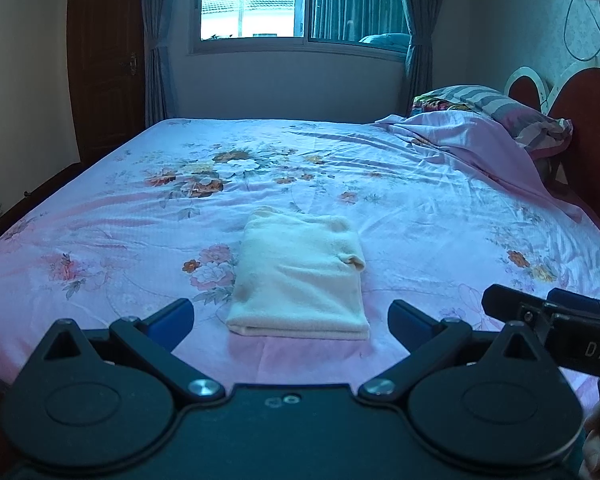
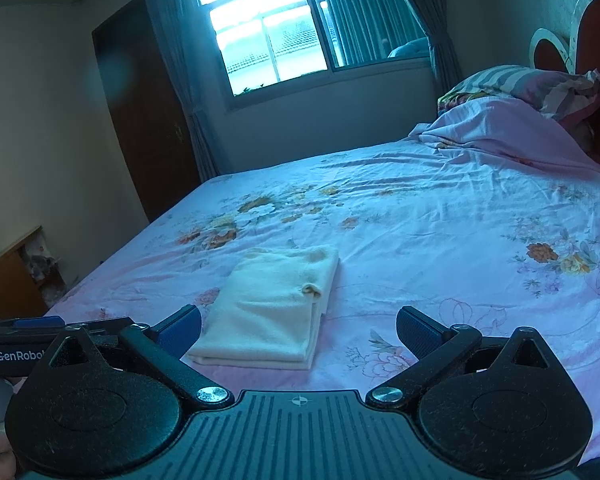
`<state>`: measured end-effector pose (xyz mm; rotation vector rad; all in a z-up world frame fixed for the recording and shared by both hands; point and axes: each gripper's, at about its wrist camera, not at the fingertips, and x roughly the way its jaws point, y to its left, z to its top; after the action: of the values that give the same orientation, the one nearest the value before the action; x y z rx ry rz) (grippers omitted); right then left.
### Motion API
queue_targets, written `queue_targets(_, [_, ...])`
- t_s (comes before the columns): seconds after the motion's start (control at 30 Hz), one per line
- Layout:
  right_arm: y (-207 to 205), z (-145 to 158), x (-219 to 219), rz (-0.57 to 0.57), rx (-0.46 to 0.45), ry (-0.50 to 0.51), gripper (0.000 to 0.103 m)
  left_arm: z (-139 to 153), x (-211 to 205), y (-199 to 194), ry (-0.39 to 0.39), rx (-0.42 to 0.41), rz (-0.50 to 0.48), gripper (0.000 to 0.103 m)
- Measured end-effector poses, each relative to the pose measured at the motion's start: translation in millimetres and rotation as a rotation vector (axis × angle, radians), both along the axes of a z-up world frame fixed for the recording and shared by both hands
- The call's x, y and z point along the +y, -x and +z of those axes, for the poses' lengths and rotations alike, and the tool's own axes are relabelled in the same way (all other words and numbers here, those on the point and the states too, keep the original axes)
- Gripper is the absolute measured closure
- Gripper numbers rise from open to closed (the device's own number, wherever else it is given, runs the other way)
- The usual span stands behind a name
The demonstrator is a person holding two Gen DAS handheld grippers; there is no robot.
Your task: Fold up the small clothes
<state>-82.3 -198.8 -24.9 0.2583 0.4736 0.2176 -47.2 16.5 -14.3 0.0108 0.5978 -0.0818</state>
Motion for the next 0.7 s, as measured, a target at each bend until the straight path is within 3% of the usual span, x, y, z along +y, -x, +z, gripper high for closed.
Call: queue_targets(0.7, [-2.5,-7.0,-0.6,-0.013,0.025,0.007,0.000,-7.3,-2.3,-6.1,0.004,0.026,-0.010,0.001])
